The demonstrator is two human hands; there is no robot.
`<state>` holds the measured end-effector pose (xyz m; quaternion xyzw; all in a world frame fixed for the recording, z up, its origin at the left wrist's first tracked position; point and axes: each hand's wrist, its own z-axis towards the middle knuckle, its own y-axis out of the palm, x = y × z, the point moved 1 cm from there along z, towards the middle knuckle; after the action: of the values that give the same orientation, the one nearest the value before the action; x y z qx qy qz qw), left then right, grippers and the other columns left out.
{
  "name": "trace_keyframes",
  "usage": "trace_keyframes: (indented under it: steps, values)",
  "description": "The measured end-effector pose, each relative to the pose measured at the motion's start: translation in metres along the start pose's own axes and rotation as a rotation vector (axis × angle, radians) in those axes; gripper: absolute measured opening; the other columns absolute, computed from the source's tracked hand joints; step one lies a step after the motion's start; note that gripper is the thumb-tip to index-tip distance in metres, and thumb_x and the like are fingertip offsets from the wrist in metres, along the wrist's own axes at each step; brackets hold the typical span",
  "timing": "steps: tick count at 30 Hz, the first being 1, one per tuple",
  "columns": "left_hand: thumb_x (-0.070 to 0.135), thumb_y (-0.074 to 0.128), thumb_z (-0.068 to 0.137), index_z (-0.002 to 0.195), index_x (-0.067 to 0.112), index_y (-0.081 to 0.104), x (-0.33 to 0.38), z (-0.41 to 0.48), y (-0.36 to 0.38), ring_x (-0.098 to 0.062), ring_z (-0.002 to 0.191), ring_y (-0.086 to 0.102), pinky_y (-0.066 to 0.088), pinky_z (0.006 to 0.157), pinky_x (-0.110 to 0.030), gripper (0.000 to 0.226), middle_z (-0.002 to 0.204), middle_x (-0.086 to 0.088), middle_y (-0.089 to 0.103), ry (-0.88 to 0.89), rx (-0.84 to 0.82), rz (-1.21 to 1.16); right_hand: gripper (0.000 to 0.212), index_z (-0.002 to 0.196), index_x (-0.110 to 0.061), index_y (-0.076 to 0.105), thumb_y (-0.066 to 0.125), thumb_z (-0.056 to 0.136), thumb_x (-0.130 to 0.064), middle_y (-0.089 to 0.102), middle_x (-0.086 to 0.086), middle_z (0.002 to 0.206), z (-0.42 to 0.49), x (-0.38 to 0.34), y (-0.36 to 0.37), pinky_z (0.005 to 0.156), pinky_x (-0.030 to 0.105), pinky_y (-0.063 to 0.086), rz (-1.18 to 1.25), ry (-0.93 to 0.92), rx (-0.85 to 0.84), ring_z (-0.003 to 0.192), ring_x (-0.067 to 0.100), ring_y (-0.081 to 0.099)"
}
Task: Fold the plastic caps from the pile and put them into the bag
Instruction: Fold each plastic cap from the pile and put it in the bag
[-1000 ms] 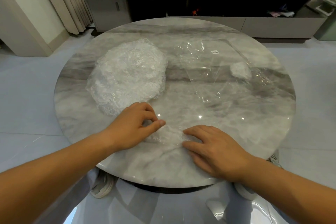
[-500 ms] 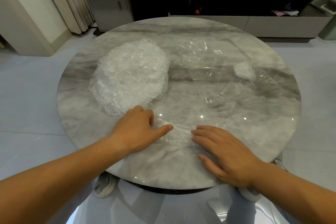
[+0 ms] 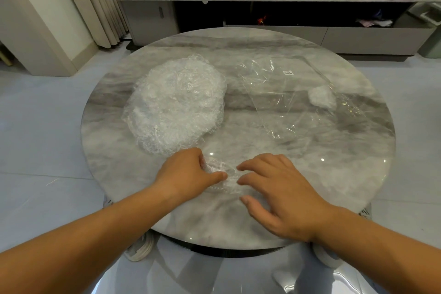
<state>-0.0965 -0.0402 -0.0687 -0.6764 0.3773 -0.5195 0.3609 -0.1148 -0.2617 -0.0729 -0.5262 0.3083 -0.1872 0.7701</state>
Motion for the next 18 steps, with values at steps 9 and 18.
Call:
trace_keyframes:
  steps: [9, 18]
  values:
    - [0.047, 0.084, 0.074, 0.083, 0.013, 0.056, -0.012, 0.002, -0.007, -0.012, 0.060, 0.057, 0.057, 0.066, -0.039, 0.045, 0.066, 0.003, 0.057, -0.022, -0.051, -0.310, 0.046, 0.121, -0.029, 0.068, 0.038, 0.099, -0.057, 0.047, -0.006, 0.138, 0.005, 0.000, 0.018, 0.098, 0.032, 0.041, 0.071, 0.049, -0.247, 0.112, 0.010, 0.047]
    - [0.021, 0.081, 0.084, 0.095, 0.007, 0.057, 0.002, -0.004, -0.007, -0.021, 0.063, 0.065, 0.060, 0.063, -0.032, 0.030, 0.077, -0.010, 0.060, -0.204, -0.295, -0.959, 0.046, 0.133, -0.028, 0.057, 0.042, 0.098, -0.055, 0.051, -0.010, 0.124, 0.005, -0.001, 0.017, 0.098, 0.032, 0.041, 0.080, 0.028, -0.243, 0.111, 0.009, 0.047]
